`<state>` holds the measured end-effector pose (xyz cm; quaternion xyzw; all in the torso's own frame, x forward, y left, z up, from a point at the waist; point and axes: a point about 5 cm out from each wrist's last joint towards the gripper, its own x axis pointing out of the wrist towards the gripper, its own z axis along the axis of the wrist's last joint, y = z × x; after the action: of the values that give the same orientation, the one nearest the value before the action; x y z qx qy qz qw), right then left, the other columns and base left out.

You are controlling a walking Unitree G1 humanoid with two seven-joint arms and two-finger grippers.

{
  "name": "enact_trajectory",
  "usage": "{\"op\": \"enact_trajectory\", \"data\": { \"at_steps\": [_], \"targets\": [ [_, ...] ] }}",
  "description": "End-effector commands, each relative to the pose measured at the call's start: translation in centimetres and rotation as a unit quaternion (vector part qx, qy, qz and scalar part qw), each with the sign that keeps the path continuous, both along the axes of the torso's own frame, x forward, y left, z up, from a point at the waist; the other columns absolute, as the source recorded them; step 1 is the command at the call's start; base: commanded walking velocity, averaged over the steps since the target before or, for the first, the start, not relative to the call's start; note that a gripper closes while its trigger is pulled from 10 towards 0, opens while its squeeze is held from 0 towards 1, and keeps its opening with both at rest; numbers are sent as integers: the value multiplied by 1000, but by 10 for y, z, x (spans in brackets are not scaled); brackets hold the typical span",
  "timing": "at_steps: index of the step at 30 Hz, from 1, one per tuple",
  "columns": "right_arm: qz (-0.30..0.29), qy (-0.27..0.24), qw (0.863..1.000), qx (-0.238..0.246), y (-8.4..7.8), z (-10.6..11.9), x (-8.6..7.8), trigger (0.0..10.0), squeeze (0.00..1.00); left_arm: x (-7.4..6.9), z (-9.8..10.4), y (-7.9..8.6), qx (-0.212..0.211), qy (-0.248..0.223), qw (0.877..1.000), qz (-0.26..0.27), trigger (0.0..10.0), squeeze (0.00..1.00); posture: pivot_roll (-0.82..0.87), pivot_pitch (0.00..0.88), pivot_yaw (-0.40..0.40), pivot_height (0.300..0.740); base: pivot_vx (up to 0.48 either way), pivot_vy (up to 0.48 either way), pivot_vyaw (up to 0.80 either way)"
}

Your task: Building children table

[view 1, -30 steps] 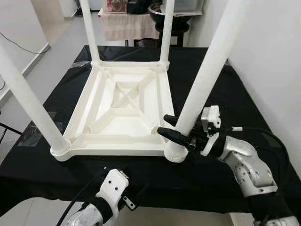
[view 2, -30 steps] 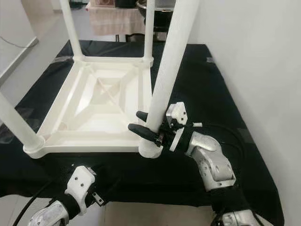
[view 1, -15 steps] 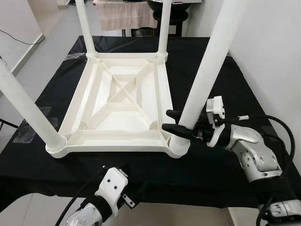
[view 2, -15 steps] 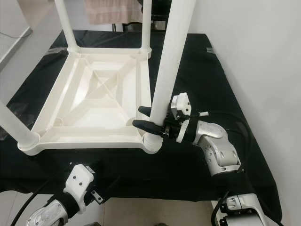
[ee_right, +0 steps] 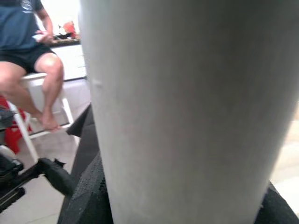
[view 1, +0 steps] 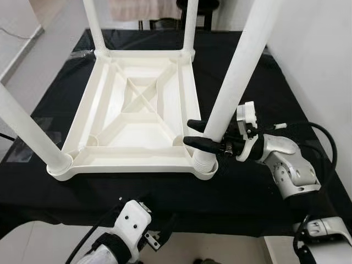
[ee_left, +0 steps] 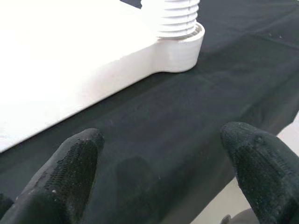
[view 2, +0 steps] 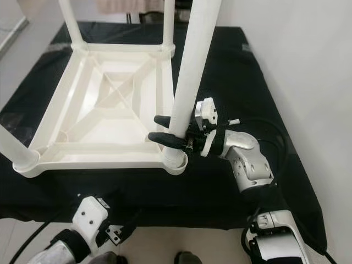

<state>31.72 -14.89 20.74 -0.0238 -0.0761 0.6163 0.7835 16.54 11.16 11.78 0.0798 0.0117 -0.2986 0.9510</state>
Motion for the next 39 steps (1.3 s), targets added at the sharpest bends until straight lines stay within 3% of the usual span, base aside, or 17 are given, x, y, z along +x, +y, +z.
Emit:
{"op": "enact_trajectory", "data": {
  "at_steps": [1, 8, 33, 37, 39],
  "targets": [
    [31, 26, 999, -10, 4, -9, -4, 10000, 0, -6, 3, -1, 9, 6, 1000, -7, 10000, 0, 151, 246, -41, 740, 0, 0, 0],
    [120, 39, 991, -35, 7, -9, -12, 10000, 0, -14, 12, 3, 24, 3, 1000, -9, 10000, 0, 181, 269, -27, 740, 0, 0, 0],
    [103, 25, 993, -55, -25, 9, 3, 10000, 0, -22, 23, 7, 42, 12, 999, -11, 10000, 0, 197, 284, -11, 740, 0, 0, 0],
    [125, 31, 989, -79, -25, 5, 1, 10000, 0, -21, 23, 7, 43, 12, 999, -12, 10000, 0, 199, 282, -12, 740, 0, 0, 0],
    [151, 20, 982, -114, -20, 3, -4, 10000, 0, -21, 24, 7, 45, 11, 999, -12, 10000, 0, 202, 281, -12, 740, 0, 0, 0]
  ]
}}
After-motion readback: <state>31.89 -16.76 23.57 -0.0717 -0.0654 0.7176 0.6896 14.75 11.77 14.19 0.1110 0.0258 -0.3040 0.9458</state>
